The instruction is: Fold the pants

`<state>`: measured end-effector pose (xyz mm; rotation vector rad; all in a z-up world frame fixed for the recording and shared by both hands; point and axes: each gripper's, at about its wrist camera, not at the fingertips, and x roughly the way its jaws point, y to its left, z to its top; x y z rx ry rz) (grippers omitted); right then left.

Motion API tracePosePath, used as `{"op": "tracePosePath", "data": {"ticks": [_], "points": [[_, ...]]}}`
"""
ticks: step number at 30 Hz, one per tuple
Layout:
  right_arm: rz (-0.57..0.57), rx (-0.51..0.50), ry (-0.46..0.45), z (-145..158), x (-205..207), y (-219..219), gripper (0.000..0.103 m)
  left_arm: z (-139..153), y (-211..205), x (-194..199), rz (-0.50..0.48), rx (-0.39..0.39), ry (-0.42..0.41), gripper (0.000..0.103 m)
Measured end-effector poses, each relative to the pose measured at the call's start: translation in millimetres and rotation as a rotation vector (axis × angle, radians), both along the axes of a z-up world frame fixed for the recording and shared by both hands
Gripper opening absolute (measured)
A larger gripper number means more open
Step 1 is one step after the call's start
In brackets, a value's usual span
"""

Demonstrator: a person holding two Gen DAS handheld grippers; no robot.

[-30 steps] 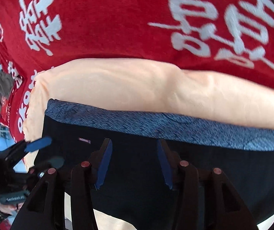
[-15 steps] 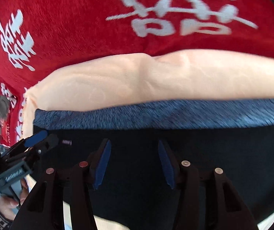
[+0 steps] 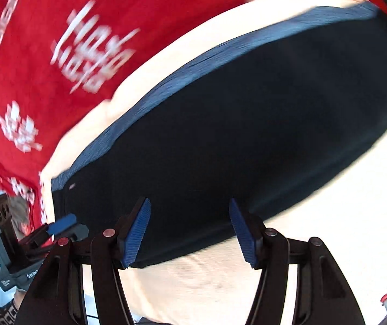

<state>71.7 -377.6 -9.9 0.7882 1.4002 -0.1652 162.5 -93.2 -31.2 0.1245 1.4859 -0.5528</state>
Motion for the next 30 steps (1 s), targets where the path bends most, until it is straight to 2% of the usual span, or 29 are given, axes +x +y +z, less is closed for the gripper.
{"op": "tracePosePath", "data": {"ticks": [3, 6, 9, 12, 14, 16, 19, 22, 24, 27, 30], "points": [[-0.100, -0.055, 0.004, 2, -18, -63, 0.065, -2, -43, 0, 0.013, -0.008, 0.002, 0.071], [-0.205, -0.009, 0.007, -3, -38, -127, 0.065, -9, -82, 4, 0.042, 0.007, 0.006, 0.071], [-0.203, 0.063, -0.010, -11, -42, -160, 0.065, -22, -105, 7, 0.099, 0.049, 0.004, 0.071], [-0.166, 0.119, -0.057, -19, -35, -178, 0.065, -33, -109, 11, 0.184, 0.068, 0.032, 0.071], [-0.178, 0.171, -0.043, -30, -30, -185, 0.065, -36, -110, 12, 0.225, 0.093, 0.031, 0.071], [-0.199, 0.243, -0.066, -33, -31, -180, 0.064, -34, -109, 11, 0.246, 0.117, 0.022, 0.071], [-0.146, 0.387, -0.089, -35, -36, -150, 0.064, -25, -96, 8, 0.283, 0.106, 0.018, 0.071], [-0.070, 0.523, -0.083, -46, -34, -90, 0.065, -27, -81, 7, 0.284, 0.147, 0.010, 0.071], [-0.047, 0.588, -0.084, -57, -27, -50, 0.065, -35, -69, 9, 0.299, 0.166, 0.037, 0.071], [-0.036, 0.633, -0.091, -73, -10, -5, 0.064, -33, -49, 4, 0.298, 0.158, 0.040, 0.071], [-0.051, 0.642, -0.090, -81, 0, 12, 0.064, -34, -44, -1, 0.240, 0.180, 0.019, 0.071]]}}
